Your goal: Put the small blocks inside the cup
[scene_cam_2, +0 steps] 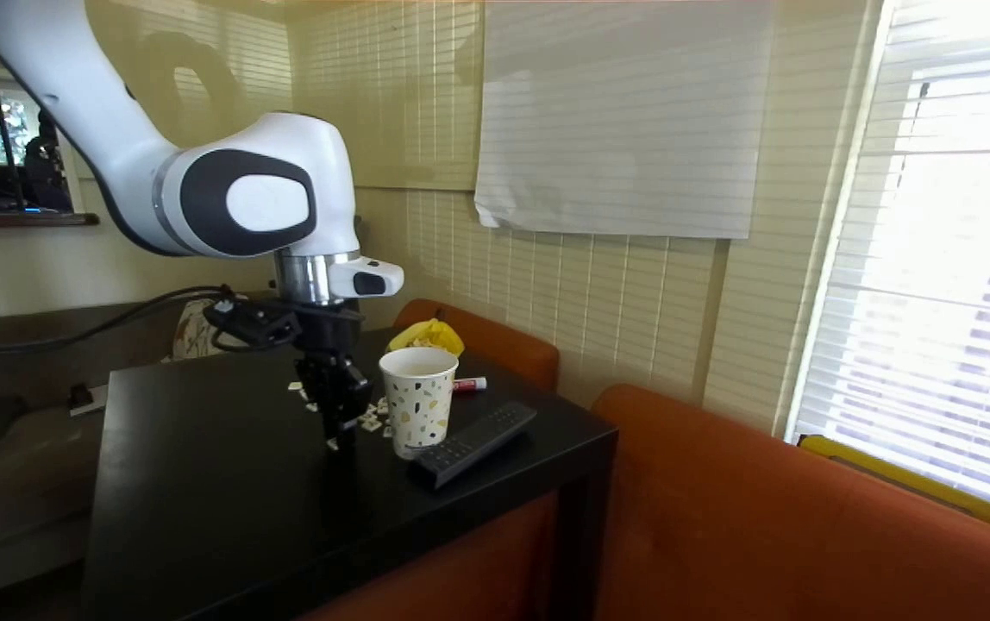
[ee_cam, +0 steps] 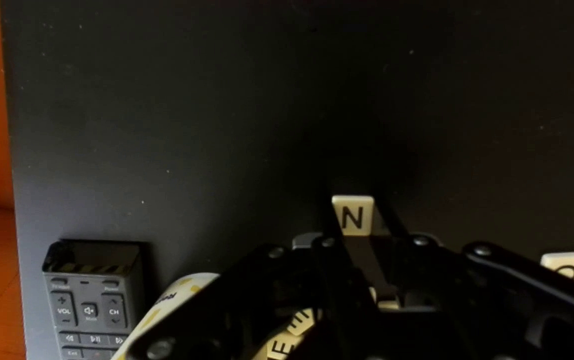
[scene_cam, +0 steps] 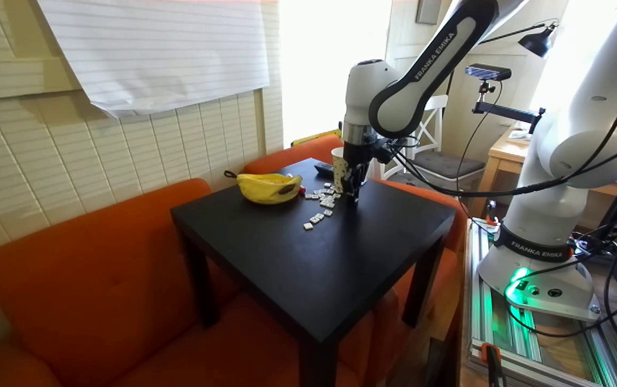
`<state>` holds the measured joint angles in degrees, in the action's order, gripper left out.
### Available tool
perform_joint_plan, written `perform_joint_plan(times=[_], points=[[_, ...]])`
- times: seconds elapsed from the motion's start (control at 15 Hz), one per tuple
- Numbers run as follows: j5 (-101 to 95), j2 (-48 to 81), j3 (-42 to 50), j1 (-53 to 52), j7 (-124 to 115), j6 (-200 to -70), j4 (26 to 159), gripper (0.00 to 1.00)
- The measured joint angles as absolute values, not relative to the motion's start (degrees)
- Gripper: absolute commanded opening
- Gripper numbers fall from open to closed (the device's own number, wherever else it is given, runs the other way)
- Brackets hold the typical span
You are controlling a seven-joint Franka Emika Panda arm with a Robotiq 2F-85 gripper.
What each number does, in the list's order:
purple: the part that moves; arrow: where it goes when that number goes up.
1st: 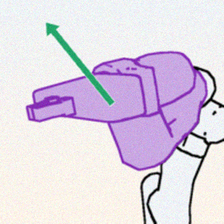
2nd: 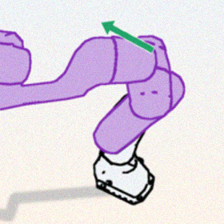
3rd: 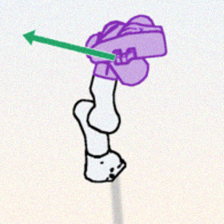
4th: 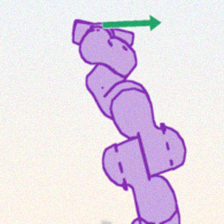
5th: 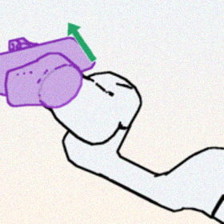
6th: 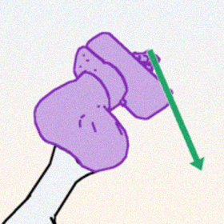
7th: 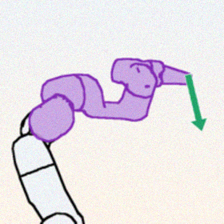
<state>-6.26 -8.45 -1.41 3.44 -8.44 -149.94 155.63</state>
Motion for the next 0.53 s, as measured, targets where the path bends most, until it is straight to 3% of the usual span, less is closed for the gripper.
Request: perform_joint_plan(times=[0.53], points=[[1.6, -10.6, 0.5, 3.0, -4.2, -147.9, 155.7, 0.05]])
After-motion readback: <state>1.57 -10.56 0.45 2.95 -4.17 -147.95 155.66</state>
